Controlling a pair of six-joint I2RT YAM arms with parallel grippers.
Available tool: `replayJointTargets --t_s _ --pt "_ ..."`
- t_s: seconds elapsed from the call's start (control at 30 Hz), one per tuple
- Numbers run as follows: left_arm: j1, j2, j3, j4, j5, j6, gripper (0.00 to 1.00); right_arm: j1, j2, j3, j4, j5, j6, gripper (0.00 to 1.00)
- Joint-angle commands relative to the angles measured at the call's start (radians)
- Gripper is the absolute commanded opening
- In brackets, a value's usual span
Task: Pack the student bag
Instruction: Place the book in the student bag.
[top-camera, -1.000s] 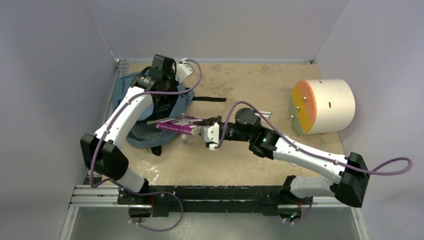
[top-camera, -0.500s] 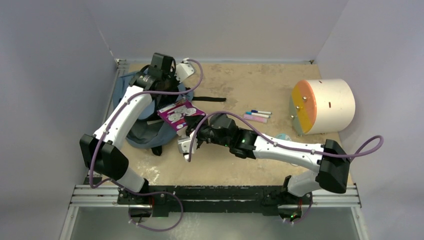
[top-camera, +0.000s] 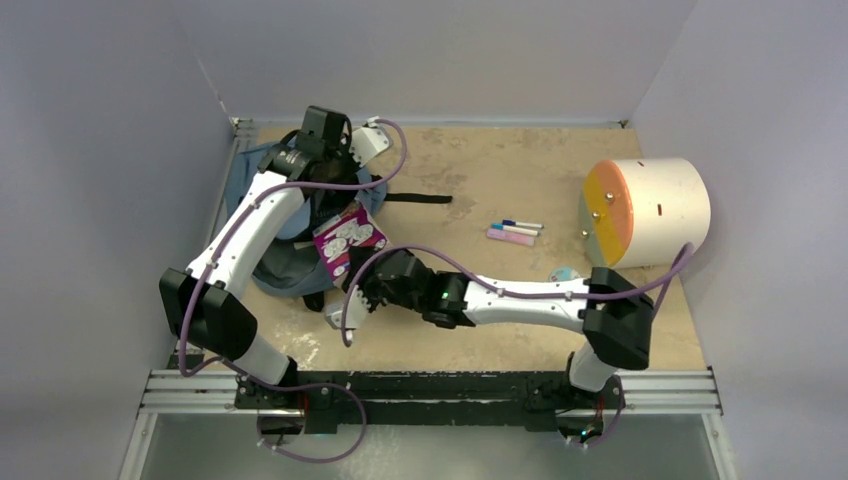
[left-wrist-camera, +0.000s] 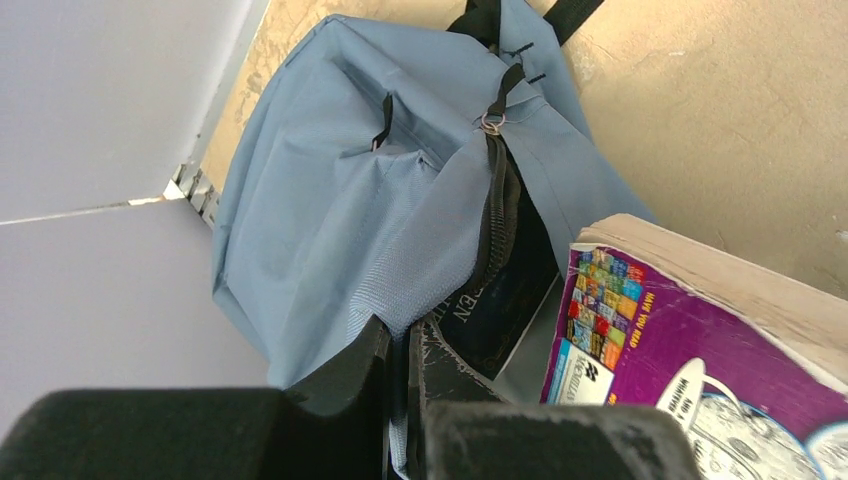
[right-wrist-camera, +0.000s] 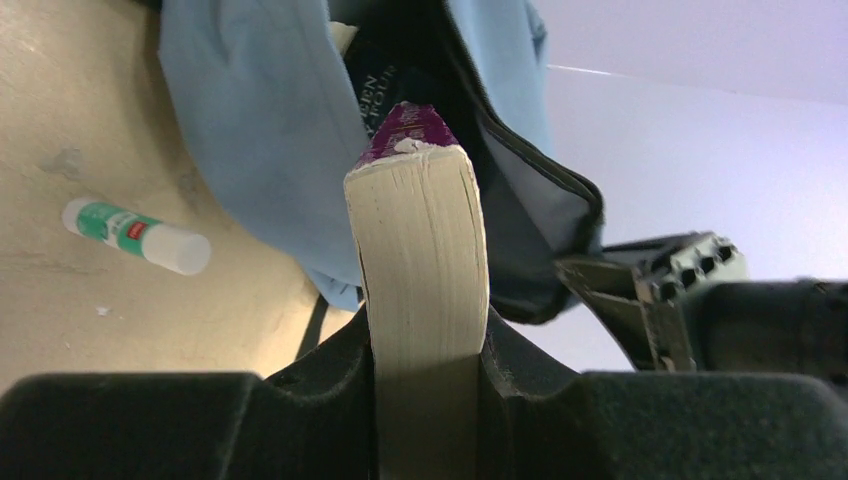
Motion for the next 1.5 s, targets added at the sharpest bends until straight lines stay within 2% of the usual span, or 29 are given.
replayJointTargets --t_s 0.0,0.4,1.1,1.47 --pt "0.001 -0.044 0.059 0.048 0.053 0.014 0.00 0.009 0.025 0.107 0.147 0.048 -0.088 0.00" --pt "0.001 -0.061 0.052 0.043 0.077 0.011 0.00 0.014 0.253 0.273 0.216 0.154 -0.119 0.00" --pt "0.001 -0.069 0.073 0.019 0.110 0.002 0.00 -0.080 0.581 0.571 0.259 0.085 -0.089 0.00" --pt "0.001 -0.070 0.075 0.012 0.118 -0.005 0.00 -0.136 0.755 0.792 0.228 0.049 -0.065 0.00"
